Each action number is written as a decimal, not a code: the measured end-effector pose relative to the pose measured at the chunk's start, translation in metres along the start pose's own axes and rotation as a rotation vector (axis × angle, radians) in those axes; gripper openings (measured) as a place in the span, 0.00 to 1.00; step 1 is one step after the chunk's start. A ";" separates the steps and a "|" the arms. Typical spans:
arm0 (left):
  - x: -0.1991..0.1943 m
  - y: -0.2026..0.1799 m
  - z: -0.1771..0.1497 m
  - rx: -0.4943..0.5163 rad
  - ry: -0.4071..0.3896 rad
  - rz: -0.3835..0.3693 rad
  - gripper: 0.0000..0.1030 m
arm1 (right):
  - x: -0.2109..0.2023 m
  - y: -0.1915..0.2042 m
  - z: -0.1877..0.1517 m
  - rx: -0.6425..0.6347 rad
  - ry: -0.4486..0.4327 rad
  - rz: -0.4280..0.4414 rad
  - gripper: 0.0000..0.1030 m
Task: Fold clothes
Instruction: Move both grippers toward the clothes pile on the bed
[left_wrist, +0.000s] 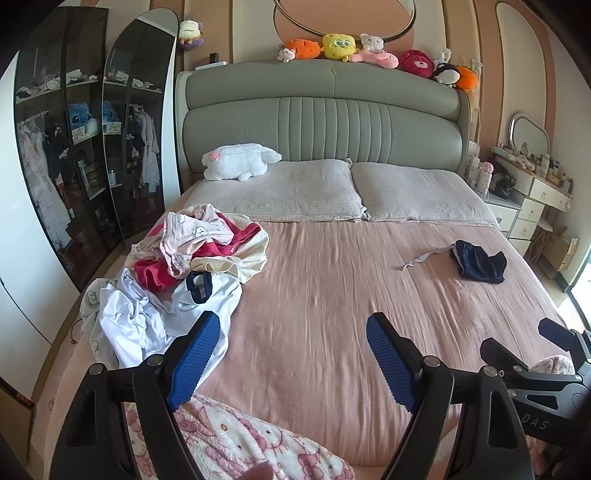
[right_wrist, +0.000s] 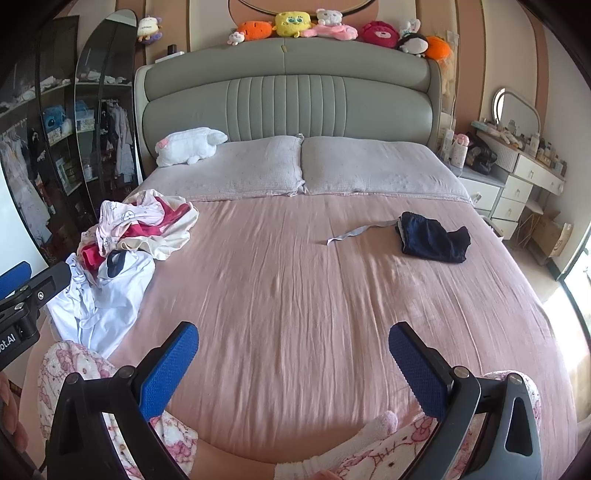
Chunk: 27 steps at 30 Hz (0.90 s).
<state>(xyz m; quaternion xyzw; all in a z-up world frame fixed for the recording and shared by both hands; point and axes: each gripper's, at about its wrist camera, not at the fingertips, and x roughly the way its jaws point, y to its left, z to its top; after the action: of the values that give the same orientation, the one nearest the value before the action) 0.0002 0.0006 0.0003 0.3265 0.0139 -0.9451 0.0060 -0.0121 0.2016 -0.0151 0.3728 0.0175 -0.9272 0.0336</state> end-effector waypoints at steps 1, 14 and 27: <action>0.000 0.000 0.000 -0.002 0.001 -0.009 0.79 | 0.000 -0.002 0.001 0.002 -0.006 0.000 1.00; 0.007 0.005 0.006 -0.009 0.011 -0.082 0.79 | 0.006 -0.030 0.010 0.037 -0.074 -0.010 1.00; 0.034 0.085 0.052 -0.114 -0.053 -0.007 0.79 | 0.052 0.000 0.079 -0.027 -0.083 0.074 1.00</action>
<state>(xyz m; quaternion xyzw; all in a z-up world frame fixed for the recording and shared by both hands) -0.0571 -0.0859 0.0177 0.3004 0.0686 -0.9511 0.0217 -0.1041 0.1941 0.0061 0.3338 0.0148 -0.9396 0.0736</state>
